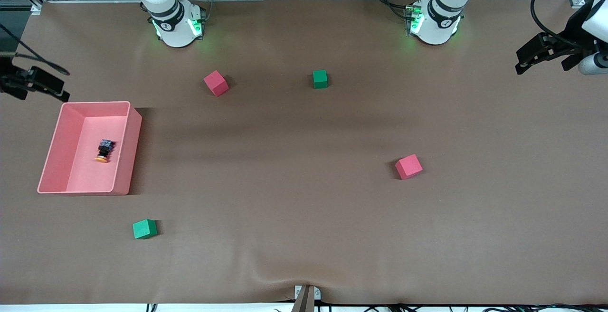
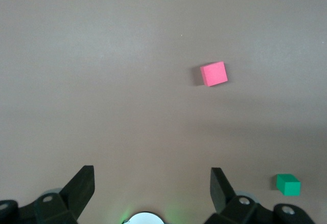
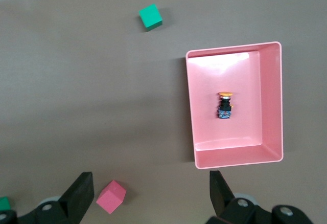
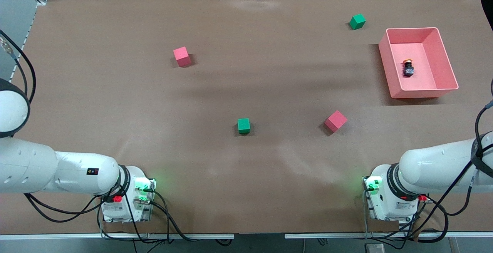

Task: Place and upright button with both arms
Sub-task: 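Reach the right gripper down into the pink tray toward the button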

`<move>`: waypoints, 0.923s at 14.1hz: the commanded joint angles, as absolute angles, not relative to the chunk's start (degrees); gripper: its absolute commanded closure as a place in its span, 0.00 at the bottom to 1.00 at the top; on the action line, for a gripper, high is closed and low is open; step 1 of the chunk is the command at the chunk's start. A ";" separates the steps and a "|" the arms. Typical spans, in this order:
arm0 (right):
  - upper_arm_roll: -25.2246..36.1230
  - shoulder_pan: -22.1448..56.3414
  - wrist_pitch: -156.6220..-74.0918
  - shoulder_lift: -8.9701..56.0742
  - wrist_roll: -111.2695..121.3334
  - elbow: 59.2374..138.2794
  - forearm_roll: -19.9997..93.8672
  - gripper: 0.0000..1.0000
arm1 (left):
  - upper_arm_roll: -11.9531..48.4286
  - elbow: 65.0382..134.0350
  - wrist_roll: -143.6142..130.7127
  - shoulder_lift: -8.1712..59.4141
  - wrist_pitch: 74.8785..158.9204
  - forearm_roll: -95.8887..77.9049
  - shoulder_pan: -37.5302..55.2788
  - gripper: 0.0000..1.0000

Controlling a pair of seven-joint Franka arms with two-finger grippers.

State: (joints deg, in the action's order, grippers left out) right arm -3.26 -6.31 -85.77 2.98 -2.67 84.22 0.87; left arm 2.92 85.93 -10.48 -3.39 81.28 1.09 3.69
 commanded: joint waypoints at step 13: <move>-3.87 -20.47 -102.54 14.77 17.90 95.95 -0.88 0.00 | 3.16 85.52 -9.76 -3.25 79.45 1.32 3.52 0.00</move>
State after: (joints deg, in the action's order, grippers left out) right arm -2.96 -18.52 -98.22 16.04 13.29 91.17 -0.23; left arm 2.97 86.03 -10.48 -3.26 80.43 1.09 3.75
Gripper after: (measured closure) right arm 0.000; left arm 0.000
